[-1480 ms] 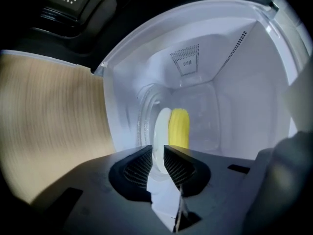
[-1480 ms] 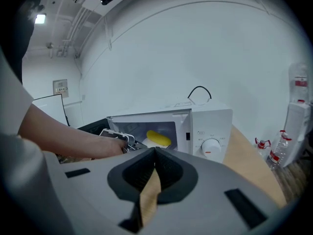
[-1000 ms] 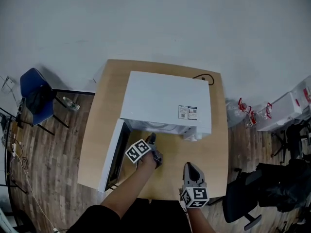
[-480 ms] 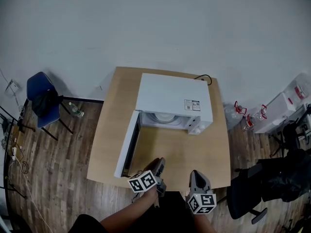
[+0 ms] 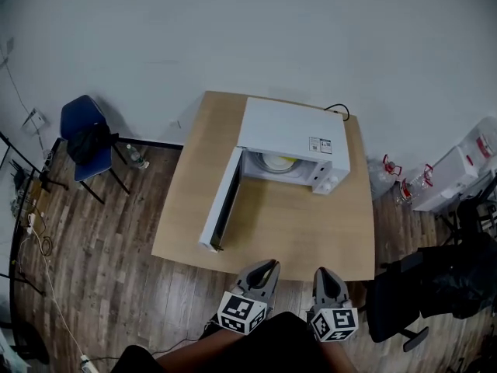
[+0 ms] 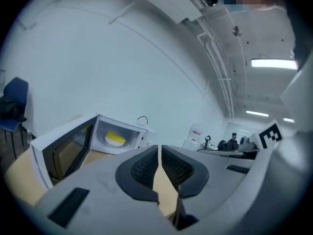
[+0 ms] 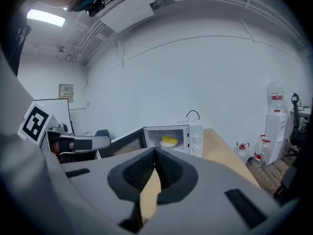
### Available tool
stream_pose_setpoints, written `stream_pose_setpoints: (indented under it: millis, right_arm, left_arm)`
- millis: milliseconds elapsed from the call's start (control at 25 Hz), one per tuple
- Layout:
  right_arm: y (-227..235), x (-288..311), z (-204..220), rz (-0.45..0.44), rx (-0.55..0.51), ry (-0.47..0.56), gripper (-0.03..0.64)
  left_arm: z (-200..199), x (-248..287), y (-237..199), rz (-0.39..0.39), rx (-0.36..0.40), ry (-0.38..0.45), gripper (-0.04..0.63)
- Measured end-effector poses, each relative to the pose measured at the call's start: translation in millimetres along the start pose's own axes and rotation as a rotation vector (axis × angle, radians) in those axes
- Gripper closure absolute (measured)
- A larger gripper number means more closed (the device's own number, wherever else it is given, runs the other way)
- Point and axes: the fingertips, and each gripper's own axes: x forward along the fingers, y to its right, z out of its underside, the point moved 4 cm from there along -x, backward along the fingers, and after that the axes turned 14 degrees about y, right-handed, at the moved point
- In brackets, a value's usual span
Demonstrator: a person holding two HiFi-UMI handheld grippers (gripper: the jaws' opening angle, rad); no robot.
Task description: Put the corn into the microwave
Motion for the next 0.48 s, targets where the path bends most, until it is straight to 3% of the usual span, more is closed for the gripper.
stream_pose_setpoints:
  millis: [80, 200, 480]
  right_arm:
    - [-5, -7, -7, -0.041, -0.010, 0.012, 0.557]
    - [-12, -21, -22, -0.103, -0.035, 0.047, 0.557]
    - [-9, -67, -35, -0.157, -0.060, 0.088, 0.557]
  left_arm:
    - [-9, -9, 21, 0.043, 0.072, 0.028, 0.577]
    - [-18, -23, 52, 0.048, 0.110, 0.069, 0.580]
    - [-19, -53, 86, -0.118, 0.155, 0.082, 0.581]
